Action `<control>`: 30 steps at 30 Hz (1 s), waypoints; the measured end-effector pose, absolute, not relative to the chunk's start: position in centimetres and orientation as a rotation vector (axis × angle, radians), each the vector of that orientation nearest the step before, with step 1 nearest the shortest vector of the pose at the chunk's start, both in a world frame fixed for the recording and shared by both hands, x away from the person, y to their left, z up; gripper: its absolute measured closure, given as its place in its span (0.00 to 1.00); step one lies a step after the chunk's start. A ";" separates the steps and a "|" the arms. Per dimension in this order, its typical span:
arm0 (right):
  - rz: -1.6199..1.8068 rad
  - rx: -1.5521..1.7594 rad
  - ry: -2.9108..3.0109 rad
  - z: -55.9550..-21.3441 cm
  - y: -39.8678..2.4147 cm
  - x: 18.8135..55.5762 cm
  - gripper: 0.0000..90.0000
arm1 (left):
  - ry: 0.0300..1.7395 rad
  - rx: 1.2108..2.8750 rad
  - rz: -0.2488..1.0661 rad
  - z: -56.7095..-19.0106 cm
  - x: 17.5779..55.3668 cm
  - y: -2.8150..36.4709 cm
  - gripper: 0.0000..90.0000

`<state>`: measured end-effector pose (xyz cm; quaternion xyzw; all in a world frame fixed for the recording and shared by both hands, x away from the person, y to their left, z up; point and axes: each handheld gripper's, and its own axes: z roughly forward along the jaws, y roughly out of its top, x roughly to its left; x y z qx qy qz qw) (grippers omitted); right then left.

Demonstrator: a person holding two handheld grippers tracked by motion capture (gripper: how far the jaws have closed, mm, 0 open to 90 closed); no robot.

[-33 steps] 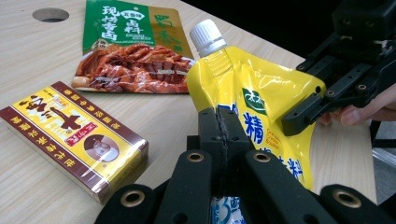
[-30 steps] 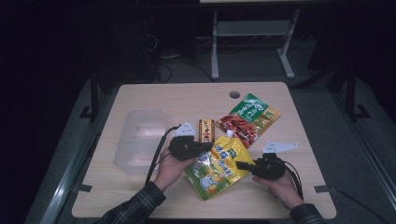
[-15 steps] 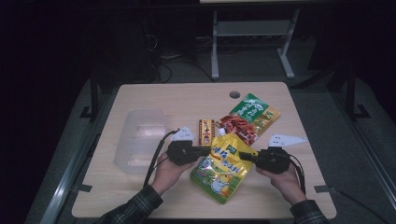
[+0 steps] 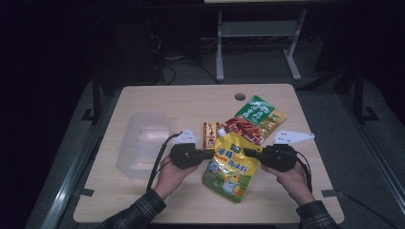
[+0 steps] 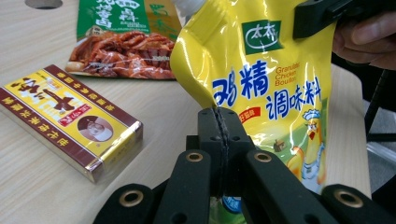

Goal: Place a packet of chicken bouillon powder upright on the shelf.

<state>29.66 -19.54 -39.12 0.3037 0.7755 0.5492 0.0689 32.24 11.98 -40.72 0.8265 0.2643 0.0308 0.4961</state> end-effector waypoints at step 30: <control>1.705 0.773 2.360 -34.2 -14.8 31.1 1.00 | 0.503 2.232 0.099 -43.7 24.9 14.3 0.16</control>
